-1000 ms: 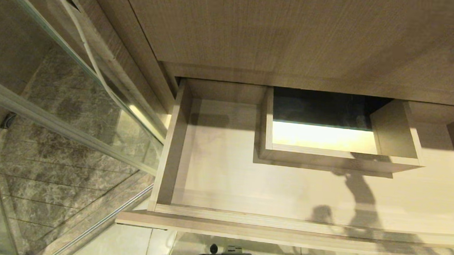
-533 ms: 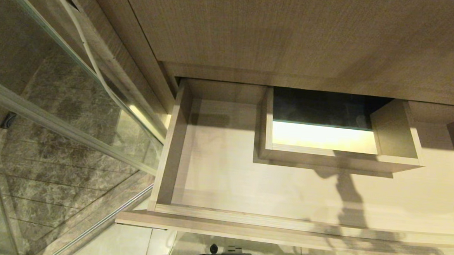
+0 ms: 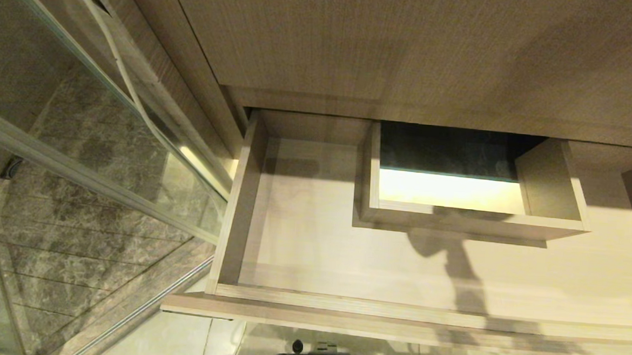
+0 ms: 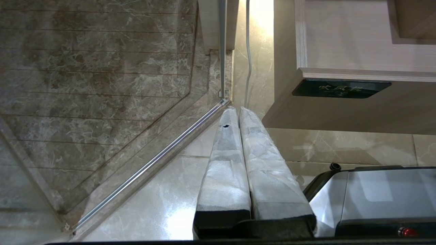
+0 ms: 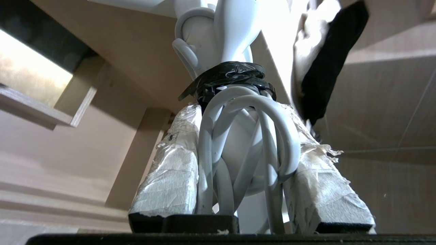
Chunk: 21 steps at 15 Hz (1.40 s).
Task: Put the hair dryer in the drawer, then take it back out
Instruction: Place it on the countertop
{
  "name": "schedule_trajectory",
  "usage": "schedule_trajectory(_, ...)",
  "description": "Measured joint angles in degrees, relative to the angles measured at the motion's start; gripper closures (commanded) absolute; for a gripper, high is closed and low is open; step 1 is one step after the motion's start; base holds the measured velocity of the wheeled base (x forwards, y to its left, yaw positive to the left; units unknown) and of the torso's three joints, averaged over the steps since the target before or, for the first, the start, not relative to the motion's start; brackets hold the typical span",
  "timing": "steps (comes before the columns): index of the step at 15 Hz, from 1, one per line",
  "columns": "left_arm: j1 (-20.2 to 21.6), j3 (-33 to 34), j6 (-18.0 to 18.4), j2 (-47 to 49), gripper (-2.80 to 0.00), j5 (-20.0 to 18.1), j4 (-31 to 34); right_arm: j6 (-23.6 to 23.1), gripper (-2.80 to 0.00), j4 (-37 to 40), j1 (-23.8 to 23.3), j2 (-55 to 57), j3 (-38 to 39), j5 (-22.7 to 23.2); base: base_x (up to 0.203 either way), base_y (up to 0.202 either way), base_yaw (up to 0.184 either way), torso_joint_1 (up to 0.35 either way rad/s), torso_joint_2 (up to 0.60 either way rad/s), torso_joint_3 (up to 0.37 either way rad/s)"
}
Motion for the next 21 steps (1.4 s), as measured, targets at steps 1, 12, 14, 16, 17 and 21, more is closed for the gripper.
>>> schedule_trajectory(1, 0.0, 0.0, 0.0, 0.0, 0.0, 0.0, 0.0, 0.0, 0.0, 0.0, 1.1, -0.2, -1.0, -0.1, 0.0, 0.0, 0.0, 0.0, 0.0, 0.0)
schedule_trajectory(12, 0.0, 0.0, 0.0, 0.0, 0.0, 0.0, 0.0, 2.8, 0.0, -5.0, 17.7, -4.4, -2.7, -10.5, 0.0, 0.0, 0.0, 0.0, 0.0, 0.0)
schedule_trajectory(14, 0.0, 0.0, 0.0, 0.0, 0.0, 0.0, 0.0, 4.5, 0.0, -6.6, 20.1, -4.8, -2.7, -12.0, 0.0, 0.0, 0.0, 0.0, 0.0, 0.0)
schedule_trajectory(16, 0.0, 0.0, 0.0, 0.0, 0.0, 0.0, 0.0, 5.8, 0.0, -7.9, 22.3, -4.9, -2.7, -14.2, 0.0, 0.0, 0.0, 0.0, 0.0, 0.0)
schedule_trajectory(17, 0.0, 0.0, 0.0, 0.0, 0.0, 0.0, 0.0, 6.5, 0.0, -9.5, 23.4, -4.7, -2.7, -16.1, 0.0, 0.0, 0.0, 0.0, 0.0, 0.0)
schedule_trajectory(21, 0.0, 0.0, 0.0, 0.0, 0.0, 0.0, 0.0, 8.8, 0.0, -16.4, 25.6, -2.1, -2.3, -19.7, 0.0, 0.0, 0.0, 0.0, 0.0, 0.0)
